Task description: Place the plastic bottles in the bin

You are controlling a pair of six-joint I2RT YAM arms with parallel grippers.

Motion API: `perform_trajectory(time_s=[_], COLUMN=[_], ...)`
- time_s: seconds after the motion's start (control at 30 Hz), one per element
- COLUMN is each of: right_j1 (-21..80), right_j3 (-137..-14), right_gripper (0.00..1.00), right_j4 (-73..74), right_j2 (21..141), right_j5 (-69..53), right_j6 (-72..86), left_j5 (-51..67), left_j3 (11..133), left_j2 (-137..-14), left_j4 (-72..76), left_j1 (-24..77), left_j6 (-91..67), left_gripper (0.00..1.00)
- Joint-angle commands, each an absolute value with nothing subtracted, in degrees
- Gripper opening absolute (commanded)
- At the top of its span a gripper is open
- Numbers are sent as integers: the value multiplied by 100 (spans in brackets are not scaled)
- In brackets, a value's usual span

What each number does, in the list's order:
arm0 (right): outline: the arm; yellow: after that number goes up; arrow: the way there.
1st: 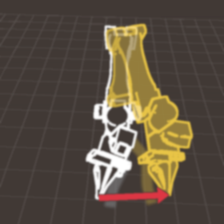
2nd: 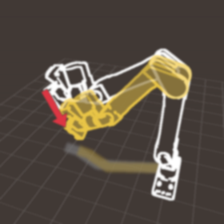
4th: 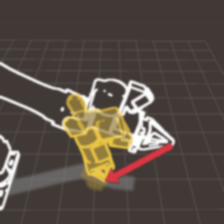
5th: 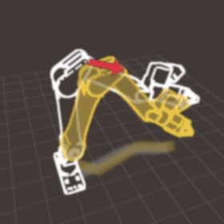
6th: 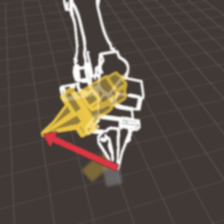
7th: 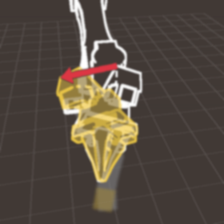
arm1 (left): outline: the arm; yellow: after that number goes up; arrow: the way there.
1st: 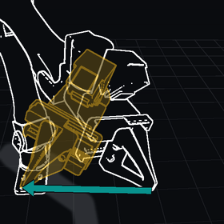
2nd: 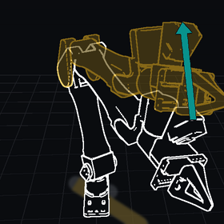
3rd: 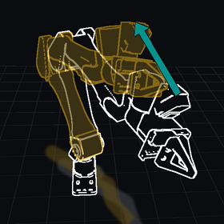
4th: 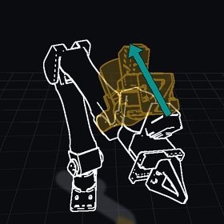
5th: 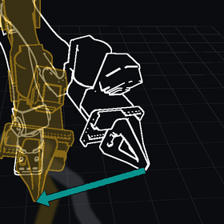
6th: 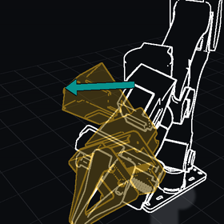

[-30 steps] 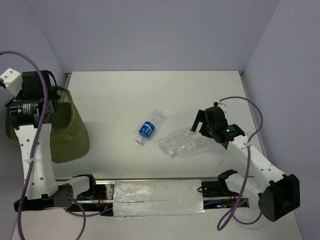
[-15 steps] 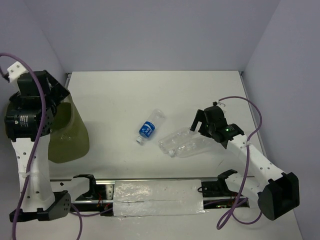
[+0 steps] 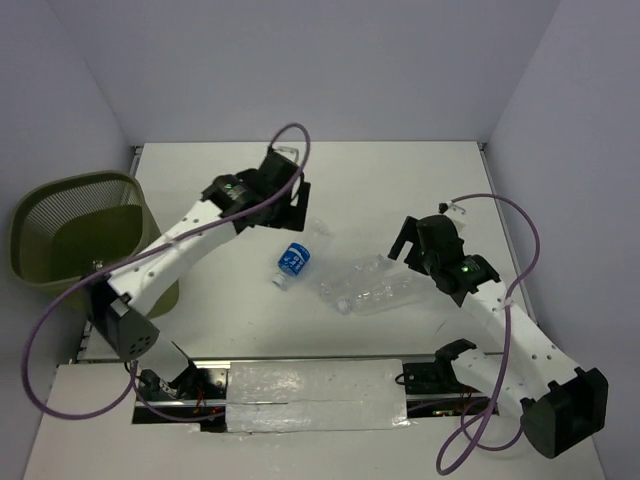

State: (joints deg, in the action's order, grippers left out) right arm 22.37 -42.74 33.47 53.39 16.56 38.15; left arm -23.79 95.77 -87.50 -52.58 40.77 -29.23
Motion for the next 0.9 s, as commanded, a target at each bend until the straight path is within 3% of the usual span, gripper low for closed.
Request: perform_trajectory(time_s=[0.0, 0.7, 0.87], right_j1=[2276, 2276, 2276], right_j3=[-4316, -4131, -4166], right_gripper=[100, 100, 100], right_j4=[3489, 3384, 3463], right_j2=[5036, 5036, 5062], right_j5=[1969, 1688, 1810], right_j6=[3920, 4034, 4078], left_j5=[-1715, -2391, -2680], left_j3=[9185, 9176, 9299], left_j2=[-9104, -11935, -11989], left_j4=[-4756, -4219, -4359], left_j1=[4096, 4192, 4227], left_j6=[-2830, -2909, -3015], left_gripper=[99, 99, 76])
